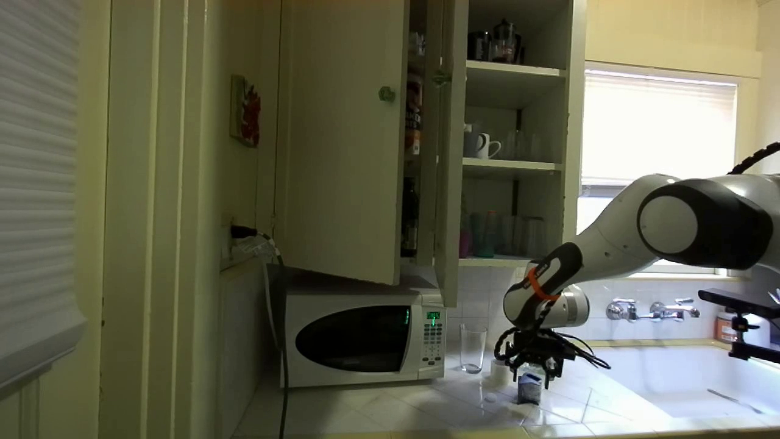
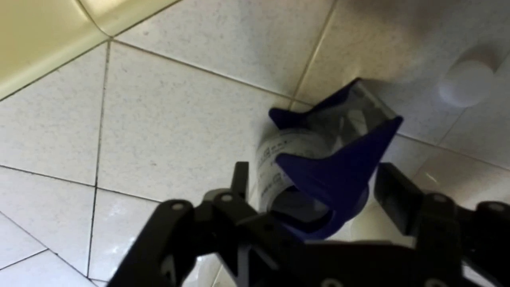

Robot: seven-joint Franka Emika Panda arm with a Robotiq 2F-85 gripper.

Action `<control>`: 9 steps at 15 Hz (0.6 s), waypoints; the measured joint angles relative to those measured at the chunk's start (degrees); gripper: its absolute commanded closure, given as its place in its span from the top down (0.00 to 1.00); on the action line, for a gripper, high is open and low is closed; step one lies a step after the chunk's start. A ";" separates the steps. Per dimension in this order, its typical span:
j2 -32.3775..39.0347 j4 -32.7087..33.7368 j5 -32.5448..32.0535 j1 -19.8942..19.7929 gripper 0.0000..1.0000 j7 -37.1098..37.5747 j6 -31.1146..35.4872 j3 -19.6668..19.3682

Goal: Remove the blue masking tape pack from the drawer and put it on the counter

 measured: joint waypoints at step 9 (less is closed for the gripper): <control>-20.01 -6.44 -4.78 -0.85 1.00 -12.80 -8.33 -2.12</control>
